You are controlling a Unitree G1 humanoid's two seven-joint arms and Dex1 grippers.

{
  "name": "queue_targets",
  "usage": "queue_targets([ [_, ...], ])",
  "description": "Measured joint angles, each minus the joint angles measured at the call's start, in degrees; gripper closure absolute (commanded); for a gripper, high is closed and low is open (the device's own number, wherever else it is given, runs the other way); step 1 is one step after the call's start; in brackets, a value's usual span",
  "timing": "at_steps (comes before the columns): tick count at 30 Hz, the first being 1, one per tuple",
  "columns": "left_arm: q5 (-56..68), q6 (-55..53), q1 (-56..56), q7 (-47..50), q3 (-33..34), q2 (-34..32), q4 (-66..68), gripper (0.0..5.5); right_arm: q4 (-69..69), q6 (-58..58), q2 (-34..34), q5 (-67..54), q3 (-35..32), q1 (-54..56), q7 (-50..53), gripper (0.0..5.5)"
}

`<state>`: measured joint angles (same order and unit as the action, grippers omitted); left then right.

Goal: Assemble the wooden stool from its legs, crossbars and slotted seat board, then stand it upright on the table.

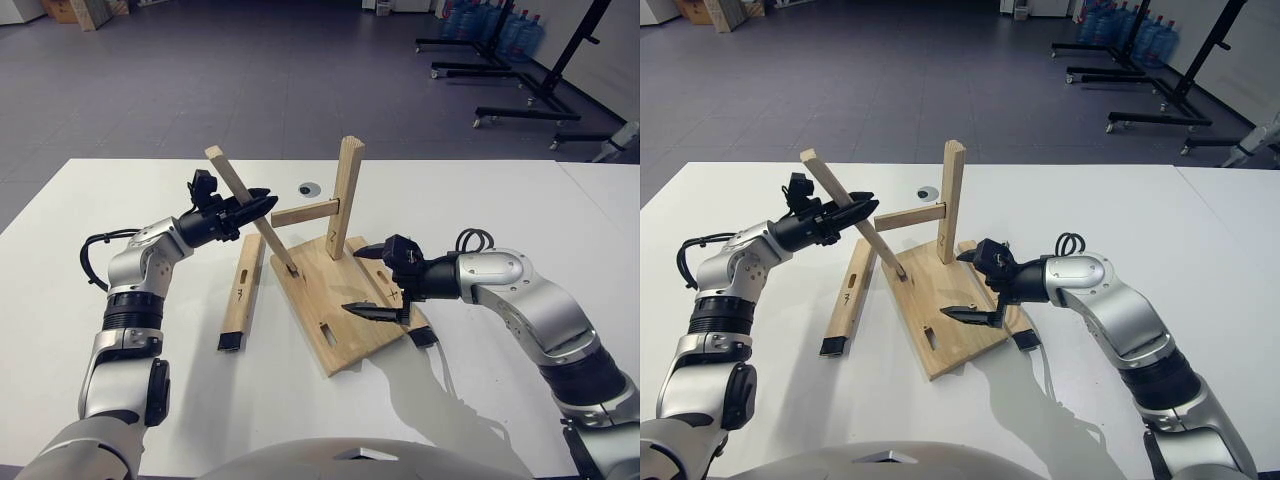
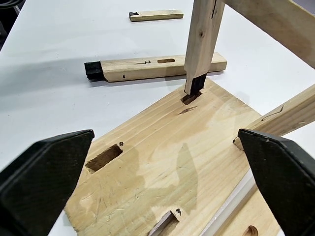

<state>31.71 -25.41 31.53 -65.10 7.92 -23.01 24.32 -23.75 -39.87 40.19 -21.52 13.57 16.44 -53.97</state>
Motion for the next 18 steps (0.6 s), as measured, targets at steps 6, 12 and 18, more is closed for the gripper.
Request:
queue_targets([
  [6, -0.2, 0.4, -0.1, -0.2, -0.3, 0.1, 1.0, 3.48, 0.0, 0.0, 0.0, 0.0, 0.0, 0.0, 0.0, 0.10],
  [12, -0.7, 0.9, -0.3, 0.1, -0.4, 0.7, 1.0, 3.48, 0.0, 0.0, -0.1, 0.0, 0.0, 0.0, 0.0, 0.10],
  [18, -0.6, 0.9, -1.4, 0.1, -0.5, 1.4, 0.5, 3.48, 0.0, 0.0, -0.2, 0.0, 0.0, 0.0, 0.0, 0.10],
])
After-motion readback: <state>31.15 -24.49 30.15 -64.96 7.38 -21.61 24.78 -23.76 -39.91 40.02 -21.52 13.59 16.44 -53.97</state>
